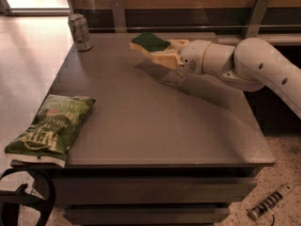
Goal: Pick sponge
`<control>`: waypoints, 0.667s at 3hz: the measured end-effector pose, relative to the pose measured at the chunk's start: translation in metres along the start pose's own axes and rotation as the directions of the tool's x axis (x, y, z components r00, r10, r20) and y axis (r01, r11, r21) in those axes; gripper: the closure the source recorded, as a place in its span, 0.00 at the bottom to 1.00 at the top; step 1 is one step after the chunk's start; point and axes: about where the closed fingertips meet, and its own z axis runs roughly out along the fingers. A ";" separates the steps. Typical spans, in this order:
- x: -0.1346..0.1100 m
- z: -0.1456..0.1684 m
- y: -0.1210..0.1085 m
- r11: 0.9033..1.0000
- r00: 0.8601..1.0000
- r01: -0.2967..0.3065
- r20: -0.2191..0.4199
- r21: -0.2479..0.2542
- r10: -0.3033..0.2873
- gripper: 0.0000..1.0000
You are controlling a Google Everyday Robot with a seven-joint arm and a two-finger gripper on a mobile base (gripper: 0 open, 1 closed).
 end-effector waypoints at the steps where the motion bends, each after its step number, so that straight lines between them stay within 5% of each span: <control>1: -0.038 -0.036 0.004 0.997 0.996 0.074 -0.043 -0.034 -0.075 1.00; 2: -0.056 -0.052 0.007 0.992 0.990 0.115 -0.077 -0.052 -0.118 1.00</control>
Offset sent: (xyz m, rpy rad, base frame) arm -0.0477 -0.0433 0.0896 -0.2021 -0.0516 0.0749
